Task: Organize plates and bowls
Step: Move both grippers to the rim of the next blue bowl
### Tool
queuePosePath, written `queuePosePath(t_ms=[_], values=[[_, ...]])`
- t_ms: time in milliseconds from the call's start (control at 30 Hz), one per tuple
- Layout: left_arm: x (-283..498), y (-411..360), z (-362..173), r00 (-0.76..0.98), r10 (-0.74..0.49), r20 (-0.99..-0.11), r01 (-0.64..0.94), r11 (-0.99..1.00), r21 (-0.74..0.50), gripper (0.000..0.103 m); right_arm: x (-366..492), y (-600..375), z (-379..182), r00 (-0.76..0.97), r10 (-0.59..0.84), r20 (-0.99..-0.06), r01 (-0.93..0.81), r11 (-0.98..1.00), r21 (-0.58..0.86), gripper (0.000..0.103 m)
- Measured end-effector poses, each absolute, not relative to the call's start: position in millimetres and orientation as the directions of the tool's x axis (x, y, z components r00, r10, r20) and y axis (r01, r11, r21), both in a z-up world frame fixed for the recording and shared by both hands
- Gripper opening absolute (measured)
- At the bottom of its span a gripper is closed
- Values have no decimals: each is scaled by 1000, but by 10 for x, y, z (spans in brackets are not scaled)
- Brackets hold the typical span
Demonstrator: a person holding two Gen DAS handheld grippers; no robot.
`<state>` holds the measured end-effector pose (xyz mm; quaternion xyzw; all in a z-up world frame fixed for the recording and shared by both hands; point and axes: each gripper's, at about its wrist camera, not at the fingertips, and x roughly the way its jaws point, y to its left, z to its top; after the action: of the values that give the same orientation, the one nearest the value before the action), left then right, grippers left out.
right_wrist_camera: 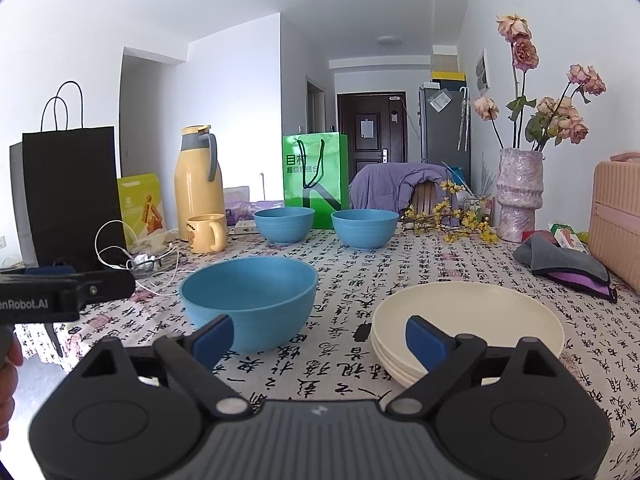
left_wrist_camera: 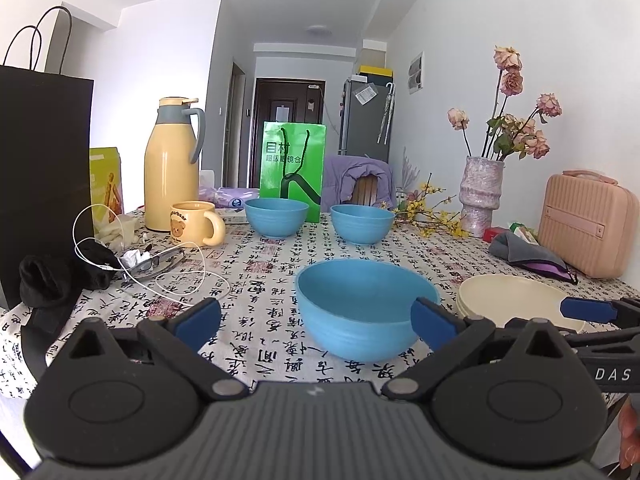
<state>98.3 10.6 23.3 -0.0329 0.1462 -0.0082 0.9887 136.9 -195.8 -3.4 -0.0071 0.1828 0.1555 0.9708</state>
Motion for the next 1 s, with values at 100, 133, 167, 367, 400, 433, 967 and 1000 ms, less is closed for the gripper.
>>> queuePosePath(t_ms=[100, 133, 167, 367, 400, 433, 967, 1000], values=[[1025, 114, 240, 956, -26, -292, 7, 998, -69, 103, 1407, -1958, -34, 884, 296, -361, -303, 952, 40, 93], [1044, 110, 241, 956, -27, -293, 6, 998, -70, 103, 1421, -1953, -31, 884, 295, -361, -302, 953, 39, 93], [1065, 110, 242, 955, -27, -294, 7, 997, -71, 103, 1436, -1953, -29, 884, 295, -362, -302, 953, 39, 93], [1269, 103, 278, 951, -39, -307, 17, 997, -73, 103, 1621, -1951, 11, 884, 287, -368, -296, 955, 34, 93], [1321, 103, 288, 950, -41, -310, 19, 997, -73, 103, 1664, -1954, 20, 883, 287, -370, -295, 955, 37, 93], [1370, 95, 300, 949, -42, -313, 21, 997, -72, 103, 1711, -1956, 30, 882, 286, -374, -293, 955, 41, 93], [2279, 115, 515, 930, -79, -360, 55, 995, -78, 103, 2667, -2055, 298, 855, 289, -431, -277, 956, 92, 93], [2338, 123, 538, 930, -82, -359, 58, 995, -76, 103, 2743, -2070, 315, 845, 302, -442, -284, 953, 108, 93]])
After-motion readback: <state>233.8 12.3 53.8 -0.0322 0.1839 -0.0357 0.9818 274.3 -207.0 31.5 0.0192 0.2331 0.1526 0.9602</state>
